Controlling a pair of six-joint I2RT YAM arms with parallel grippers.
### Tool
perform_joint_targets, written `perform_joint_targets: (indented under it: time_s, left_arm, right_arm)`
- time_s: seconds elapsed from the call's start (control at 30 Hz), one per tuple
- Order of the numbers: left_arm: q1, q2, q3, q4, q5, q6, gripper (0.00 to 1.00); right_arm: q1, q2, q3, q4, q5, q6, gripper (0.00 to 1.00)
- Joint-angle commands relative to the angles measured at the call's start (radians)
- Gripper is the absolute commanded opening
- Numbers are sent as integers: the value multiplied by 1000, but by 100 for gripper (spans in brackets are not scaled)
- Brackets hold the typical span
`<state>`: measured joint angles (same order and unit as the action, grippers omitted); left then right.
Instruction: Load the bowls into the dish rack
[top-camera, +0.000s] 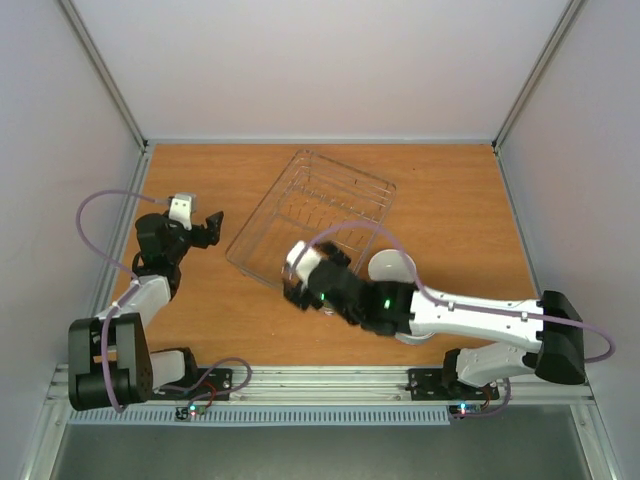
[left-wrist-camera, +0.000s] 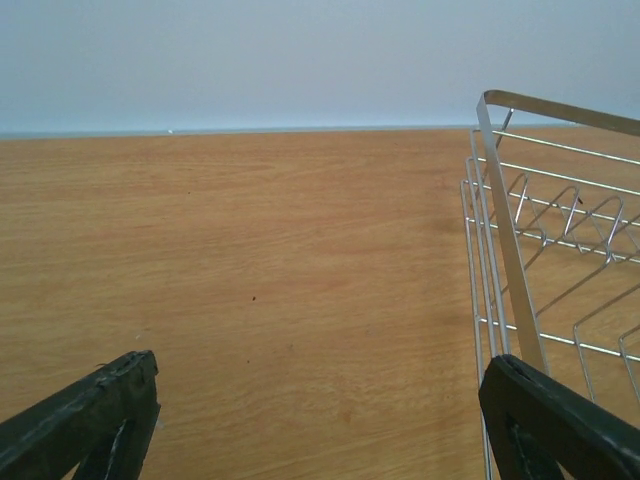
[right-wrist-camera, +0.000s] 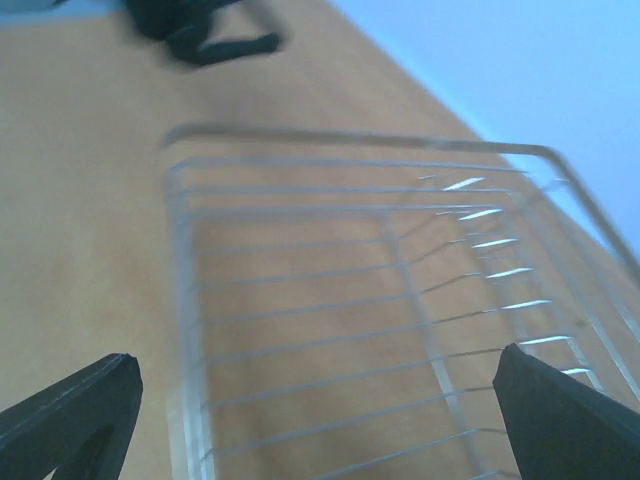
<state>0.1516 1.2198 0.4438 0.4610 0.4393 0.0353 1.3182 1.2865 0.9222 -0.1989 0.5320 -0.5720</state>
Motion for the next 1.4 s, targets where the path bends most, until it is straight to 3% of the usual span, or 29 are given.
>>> perform_joint_targets:
  time_s: [0.0,0.07,0.17,0.33,0.5,0.6,0.97,1.37]
  left_arm:
    - [5,51,83,-88,41,8,87]
    - [4,66,110,-116,60,2,85]
    - [0,70,130,-143,100,-1,83]
    - [-28,76,151,-176,118,11,83]
    - [-55,102,176,-234,21,41,82]
    - [-61,135,209,-284,-50,49,82]
    - [-113,193,256,-394,-6,105,75]
    - [-147,180,248,-488,81,187,70]
  right_arm:
    - [-229,20,174,-211,24,218,99]
    - [-381,47,256,-327,-34,342,99]
    - [-600,116,366,-468,-145,479,88]
    - [-806,259,492,-572,-248,546,69]
    - [-905,371,510,-563,-318,567,26]
    - [-939,422,501,-545,-348,570,11]
    - [-971,533,484,-502,-371,568,1]
    - [-972,542,506,-436,-405,500,1]
